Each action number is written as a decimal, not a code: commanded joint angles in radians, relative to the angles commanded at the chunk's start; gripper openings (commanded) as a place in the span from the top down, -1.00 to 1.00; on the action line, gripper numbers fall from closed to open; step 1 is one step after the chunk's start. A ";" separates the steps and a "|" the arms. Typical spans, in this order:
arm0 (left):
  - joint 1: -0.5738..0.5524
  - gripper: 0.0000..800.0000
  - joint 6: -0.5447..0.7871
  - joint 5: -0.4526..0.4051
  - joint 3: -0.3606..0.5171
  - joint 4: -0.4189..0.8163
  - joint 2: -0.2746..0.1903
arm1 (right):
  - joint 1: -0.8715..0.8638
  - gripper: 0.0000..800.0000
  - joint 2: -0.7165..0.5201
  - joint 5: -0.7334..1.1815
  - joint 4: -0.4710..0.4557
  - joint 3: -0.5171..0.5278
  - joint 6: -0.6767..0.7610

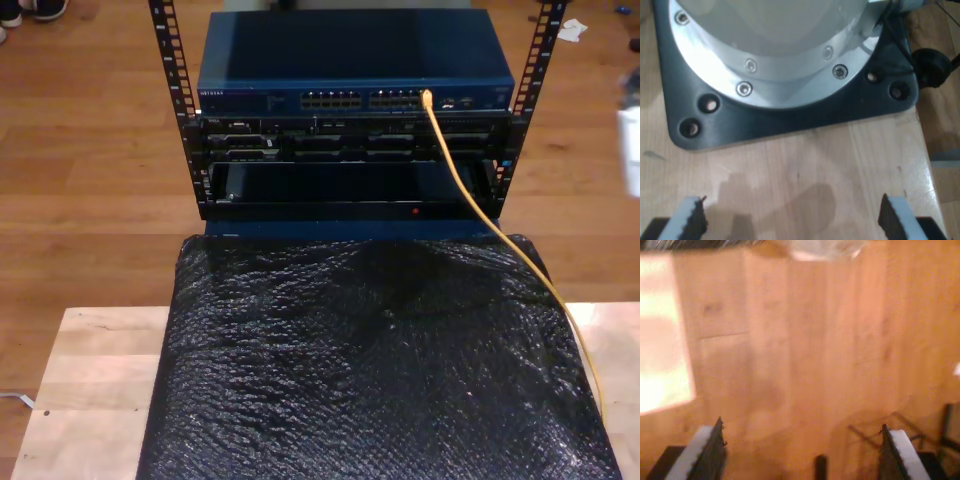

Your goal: Grab the cable and plug it in

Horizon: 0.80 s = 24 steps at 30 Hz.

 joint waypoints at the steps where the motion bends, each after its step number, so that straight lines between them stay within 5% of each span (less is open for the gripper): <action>1: 0.000 -1.00 0.000 0.000 0.000 0.000 0.000 | -0.028 -0.94 -0.006 0.040 0.000 0.000 -0.018; 12: 0.000 -1.00 0.000 0.000 0.000 0.000 0.000 | -0.328 -0.97 -0.095 0.485 -0.003 0.014 -0.206; 24: 0.000 -1.00 0.000 0.000 0.000 0.000 0.000 | -0.606 -0.97 -0.269 0.643 -0.008 0.193 -0.539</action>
